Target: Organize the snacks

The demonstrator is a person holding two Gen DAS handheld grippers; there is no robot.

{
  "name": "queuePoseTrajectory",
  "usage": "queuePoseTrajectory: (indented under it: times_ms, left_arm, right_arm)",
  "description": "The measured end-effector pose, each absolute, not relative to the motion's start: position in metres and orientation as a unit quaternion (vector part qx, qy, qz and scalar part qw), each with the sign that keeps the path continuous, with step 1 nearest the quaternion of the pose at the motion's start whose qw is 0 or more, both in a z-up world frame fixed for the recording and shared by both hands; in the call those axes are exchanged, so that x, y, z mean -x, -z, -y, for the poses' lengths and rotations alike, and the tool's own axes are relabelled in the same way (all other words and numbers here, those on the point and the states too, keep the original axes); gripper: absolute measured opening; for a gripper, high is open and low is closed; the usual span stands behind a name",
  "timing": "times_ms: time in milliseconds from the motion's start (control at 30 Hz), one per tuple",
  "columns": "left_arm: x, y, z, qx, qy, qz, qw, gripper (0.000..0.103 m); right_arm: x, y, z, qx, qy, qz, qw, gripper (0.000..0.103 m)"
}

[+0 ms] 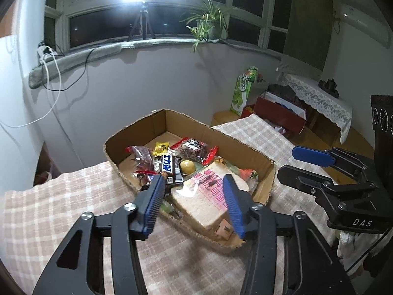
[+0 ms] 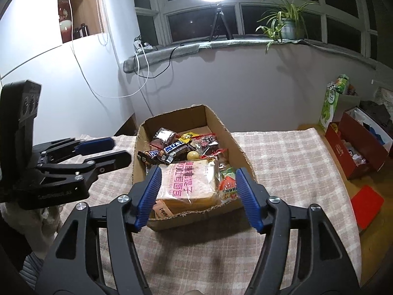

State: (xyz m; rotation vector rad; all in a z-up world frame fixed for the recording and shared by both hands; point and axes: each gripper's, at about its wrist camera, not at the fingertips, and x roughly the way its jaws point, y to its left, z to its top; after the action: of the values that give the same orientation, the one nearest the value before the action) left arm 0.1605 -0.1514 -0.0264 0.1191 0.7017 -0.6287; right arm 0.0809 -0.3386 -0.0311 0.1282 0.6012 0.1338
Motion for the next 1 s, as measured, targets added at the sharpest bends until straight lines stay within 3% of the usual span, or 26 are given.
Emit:
queuePoseTrajectory:
  times_ms: [67,133,233,533,1000]
  left_arm:
    - [-0.154,0.024,0.149,-0.058,0.297,-0.333,0.893,0.055]
    - [-0.146,0.022,0.146,-0.058,0.285,-0.328,0.899,0.067]
    - [-0.137,0.021,0.141,-0.05,0.278,-0.327,0.902,0.07]
    - [-0.113,0.019,0.132,-0.041,0.246,-0.313,0.917,0.079]
    - [-0.096,0.013,0.131,-0.043,0.224,-0.301,0.926,0.079]
  right_arm:
    - [-0.074,0.029,0.34,-0.067,-0.06,-0.291,0.952,0.079]
    - [-0.068,0.027,0.341,-0.068,-0.055,-0.287,0.954,0.086]
    - [-0.059,0.025,0.34,-0.061,-0.044,-0.283,0.956,0.093]
    - [-0.043,0.026,0.341,-0.055,-0.027,-0.284,0.957,0.097]
    - [-0.036,0.027,0.343,-0.062,-0.021,-0.285,0.956,0.097]
